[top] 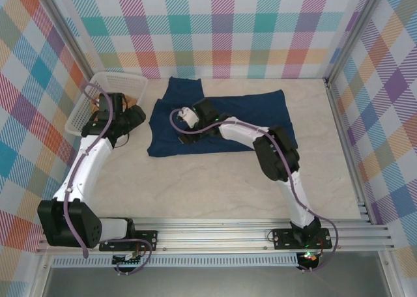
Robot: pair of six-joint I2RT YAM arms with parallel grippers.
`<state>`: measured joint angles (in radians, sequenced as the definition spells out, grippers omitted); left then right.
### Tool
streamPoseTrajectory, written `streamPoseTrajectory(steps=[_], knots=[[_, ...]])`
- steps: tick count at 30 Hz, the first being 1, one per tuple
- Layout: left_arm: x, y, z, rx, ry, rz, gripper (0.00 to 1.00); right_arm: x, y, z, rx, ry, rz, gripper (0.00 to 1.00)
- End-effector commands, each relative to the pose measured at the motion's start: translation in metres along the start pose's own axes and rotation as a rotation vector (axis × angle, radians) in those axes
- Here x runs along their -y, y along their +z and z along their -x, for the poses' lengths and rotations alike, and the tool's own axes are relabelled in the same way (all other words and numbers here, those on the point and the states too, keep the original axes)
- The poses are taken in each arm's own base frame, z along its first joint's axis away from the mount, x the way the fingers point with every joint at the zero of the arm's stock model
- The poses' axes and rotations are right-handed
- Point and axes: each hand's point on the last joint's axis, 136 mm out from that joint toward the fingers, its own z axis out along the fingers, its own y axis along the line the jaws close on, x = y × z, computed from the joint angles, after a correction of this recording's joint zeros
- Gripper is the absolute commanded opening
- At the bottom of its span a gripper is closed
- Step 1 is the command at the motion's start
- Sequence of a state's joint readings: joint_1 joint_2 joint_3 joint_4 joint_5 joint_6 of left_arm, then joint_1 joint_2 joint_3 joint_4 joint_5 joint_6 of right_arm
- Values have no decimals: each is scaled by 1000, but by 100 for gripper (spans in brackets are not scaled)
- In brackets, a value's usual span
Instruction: Fold the inside-out t-shirt
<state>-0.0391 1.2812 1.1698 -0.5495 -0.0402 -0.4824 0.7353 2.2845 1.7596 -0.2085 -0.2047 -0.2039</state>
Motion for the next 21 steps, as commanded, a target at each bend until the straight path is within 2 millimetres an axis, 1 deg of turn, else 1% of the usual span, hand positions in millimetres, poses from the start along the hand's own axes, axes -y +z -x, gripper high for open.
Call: streamPoseTrajectory(steps=[1,4,8,14,19,21], knots=[[-8,-6,-3,6,-16,17,63,4,12,1,-56,-103,-46,55],[-5,-4,-6,-14,-19,-3,63,10,23,-5,-89,-116,-67,53],[-3,2,-11,-41,-21,-12,63,10,31,-8,-108,-127,-61,49],[-1,8,-16,-64,-22,-29,63,20,37,-6,-115,-108,-107,26],[-2,11,-23,-85,-24,-33,63,26,32,8,-77,-80,-136,8],[-4,12,-27,-93,-29,-34,63,28,28,14,-57,-63,-143,3]])
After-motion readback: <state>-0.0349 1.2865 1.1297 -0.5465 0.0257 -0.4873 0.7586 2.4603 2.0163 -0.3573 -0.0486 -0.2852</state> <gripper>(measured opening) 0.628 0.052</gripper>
